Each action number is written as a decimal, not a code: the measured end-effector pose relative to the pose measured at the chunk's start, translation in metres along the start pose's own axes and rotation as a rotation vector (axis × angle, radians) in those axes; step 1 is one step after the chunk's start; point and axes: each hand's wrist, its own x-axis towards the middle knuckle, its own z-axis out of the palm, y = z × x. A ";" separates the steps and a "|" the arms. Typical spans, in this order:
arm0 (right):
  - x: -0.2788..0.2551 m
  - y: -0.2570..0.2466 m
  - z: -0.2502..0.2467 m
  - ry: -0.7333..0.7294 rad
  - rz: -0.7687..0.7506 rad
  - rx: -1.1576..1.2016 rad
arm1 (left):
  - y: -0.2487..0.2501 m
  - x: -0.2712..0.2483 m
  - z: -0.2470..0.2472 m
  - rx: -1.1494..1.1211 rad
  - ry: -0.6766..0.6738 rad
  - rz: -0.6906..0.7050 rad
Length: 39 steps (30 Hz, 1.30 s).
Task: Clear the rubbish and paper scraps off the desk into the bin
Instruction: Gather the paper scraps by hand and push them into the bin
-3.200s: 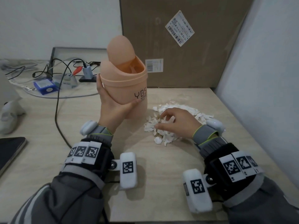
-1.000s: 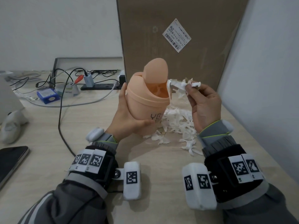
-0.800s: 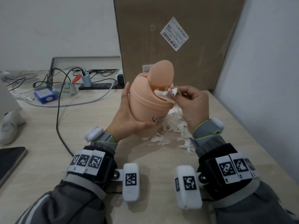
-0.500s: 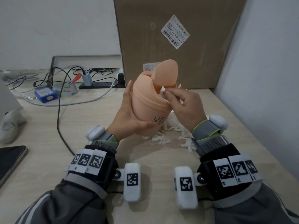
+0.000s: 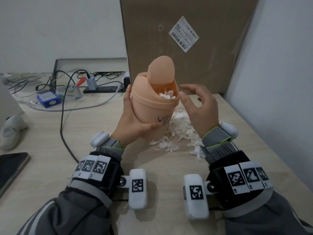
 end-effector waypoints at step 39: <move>-0.006 0.030 -0.010 -0.628 0.393 -0.643 | -0.007 0.002 -0.005 0.088 0.224 -0.007</move>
